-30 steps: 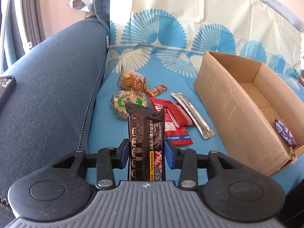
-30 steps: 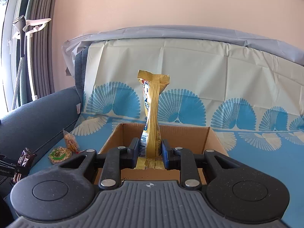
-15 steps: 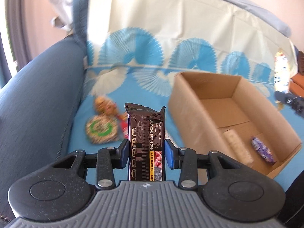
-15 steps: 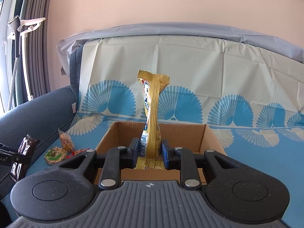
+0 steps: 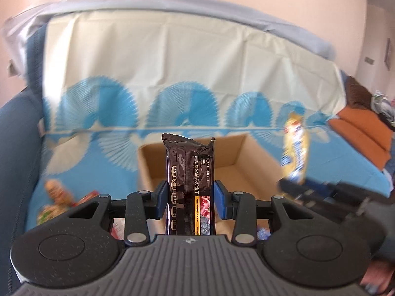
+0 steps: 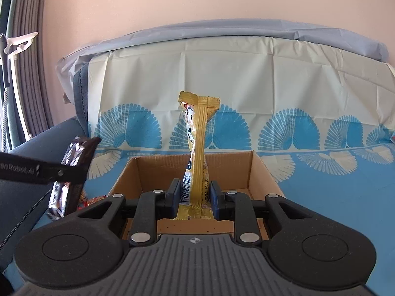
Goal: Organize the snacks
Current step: 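Open the right tool to drop the yellow bar while the left tool drops the chocolate bar into the box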
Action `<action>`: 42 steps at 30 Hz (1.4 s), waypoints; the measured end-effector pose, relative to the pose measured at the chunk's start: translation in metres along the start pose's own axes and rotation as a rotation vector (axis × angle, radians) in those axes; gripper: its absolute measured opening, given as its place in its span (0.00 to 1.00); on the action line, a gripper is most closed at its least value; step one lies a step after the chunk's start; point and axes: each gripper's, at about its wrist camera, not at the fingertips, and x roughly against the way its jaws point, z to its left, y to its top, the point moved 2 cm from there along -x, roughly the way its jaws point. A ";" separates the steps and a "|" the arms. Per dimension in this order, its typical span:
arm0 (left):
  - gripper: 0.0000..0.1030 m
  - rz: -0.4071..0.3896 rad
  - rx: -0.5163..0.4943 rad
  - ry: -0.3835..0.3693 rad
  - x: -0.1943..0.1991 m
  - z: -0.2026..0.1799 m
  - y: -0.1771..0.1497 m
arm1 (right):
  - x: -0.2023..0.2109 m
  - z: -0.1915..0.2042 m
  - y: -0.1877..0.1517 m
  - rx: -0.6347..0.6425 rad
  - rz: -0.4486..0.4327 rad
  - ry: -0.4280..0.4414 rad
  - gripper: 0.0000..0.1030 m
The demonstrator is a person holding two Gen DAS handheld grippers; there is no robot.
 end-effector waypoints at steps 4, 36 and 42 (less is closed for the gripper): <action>0.42 -0.024 -0.006 -0.043 -0.005 -0.022 0.015 | -0.001 -0.002 0.000 -0.003 0.003 -0.003 0.25; 0.63 -0.001 0.058 0.222 0.038 0.116 -0.057 | 0.008 0.028 -0.005 0.057 -0.046 -0.030 0.57; 0.49 0.096 0.045 0.274 0.036 0.179 -0.097 | 0.018 0.036 -0.005 0.002 -0.079 -0.023 0.57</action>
